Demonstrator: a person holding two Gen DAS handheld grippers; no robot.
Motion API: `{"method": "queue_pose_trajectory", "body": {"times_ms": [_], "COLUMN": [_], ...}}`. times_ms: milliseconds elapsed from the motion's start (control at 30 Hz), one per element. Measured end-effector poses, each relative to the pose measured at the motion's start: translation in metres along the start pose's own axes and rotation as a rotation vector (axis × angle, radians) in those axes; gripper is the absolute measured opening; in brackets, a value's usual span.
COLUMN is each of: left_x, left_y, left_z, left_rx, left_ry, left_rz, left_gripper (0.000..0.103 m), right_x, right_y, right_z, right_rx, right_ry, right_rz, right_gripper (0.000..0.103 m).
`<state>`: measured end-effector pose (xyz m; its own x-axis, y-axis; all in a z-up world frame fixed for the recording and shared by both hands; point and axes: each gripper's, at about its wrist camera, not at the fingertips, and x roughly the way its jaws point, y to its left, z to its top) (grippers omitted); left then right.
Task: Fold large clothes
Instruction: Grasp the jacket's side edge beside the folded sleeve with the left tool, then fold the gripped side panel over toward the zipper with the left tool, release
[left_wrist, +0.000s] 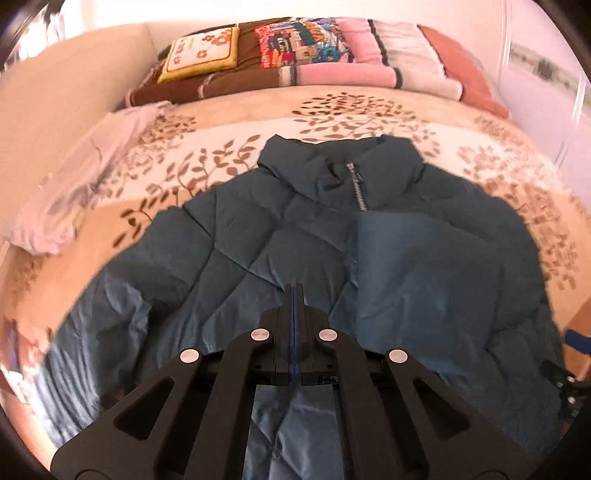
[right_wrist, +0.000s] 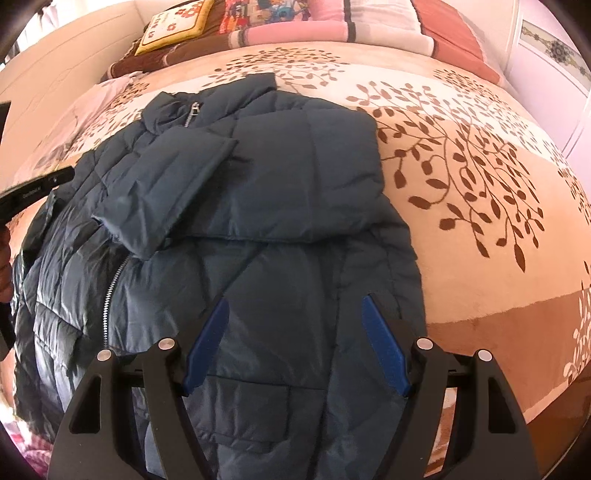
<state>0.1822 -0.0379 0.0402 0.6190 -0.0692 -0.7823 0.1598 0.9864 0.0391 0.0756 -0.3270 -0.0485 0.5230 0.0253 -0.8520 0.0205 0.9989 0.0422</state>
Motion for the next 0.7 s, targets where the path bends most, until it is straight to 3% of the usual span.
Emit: {"method": "queue_pose_trajectory", "body": {"times_ms": [33,67,100,133,167,200,233,367,533,633,700], "left_x": [-0.004,-0.007,-0.01,-0.013,-0.018,-0.023,-0.027,-0.013,0.03,0.031,0.028], "left_y": [-0.001,-0.008,-0.016,-0.027,-0.042,-0.055,-0.073,-0.12,-0.153,-0.153,-0.153], "left_z": [-0.003,-0.006,-0.009,-0.012,-0.016,-0.02,-0.025,-0.029,-0.034,-0.034,-0.033], "left_rx": [0.008,0.04,0.075,0.12,0.18,0.233,0.301,0.413,0.519,0.526,0.531], "left_ry": [-0.003,0.004,0.017,0.029,0.023,0.002,-0.021,0.001,0.056,0.055,0.054], "left_rz": [-0.022,-0.064,-0.103,-0.136,-0.152,-0.166,-0.181,-0.182,0.001,0.017,0.015], "left_gripper": [0.001,0.011,0.036,0.052,0.077,0.079,0.08,0.081,0.079,0.052,0.026], "right_x": [0.0,0.0,0.0,0.002,0.004,0.005,0.007,0.01,0.007,0.005,0.007], "right_y": [0.002,0.002,0.003,0.003,0.003,0.002,0.002,-0.001,-0.009,-0.016,-0.021], "right_z": [0.0,0.0,0.0,0.0,0.0,0.001,0.0,-0.003,-0.005,-0.006,-0.007], "right_rx": [-0.003,-0.003,-0.002,0.003,0.007,0.013,0.021,0.029,0.042,0.06,0.075], "right_ry": [-0.004,-0.007,-0.008,-0.005,-0.001,0.003,0.007,0.02,0.009,-0.001,0.001], "right_rz": [0.003,0.006,0.008,0.013,0.016,0.019,0.026,0.035,0.03,0.034,0.036], "right_gripper": [0.073,0.073,0.073,0.073,0.073,0.073,0.073,0.073,0.073,0.073,0.073]}}
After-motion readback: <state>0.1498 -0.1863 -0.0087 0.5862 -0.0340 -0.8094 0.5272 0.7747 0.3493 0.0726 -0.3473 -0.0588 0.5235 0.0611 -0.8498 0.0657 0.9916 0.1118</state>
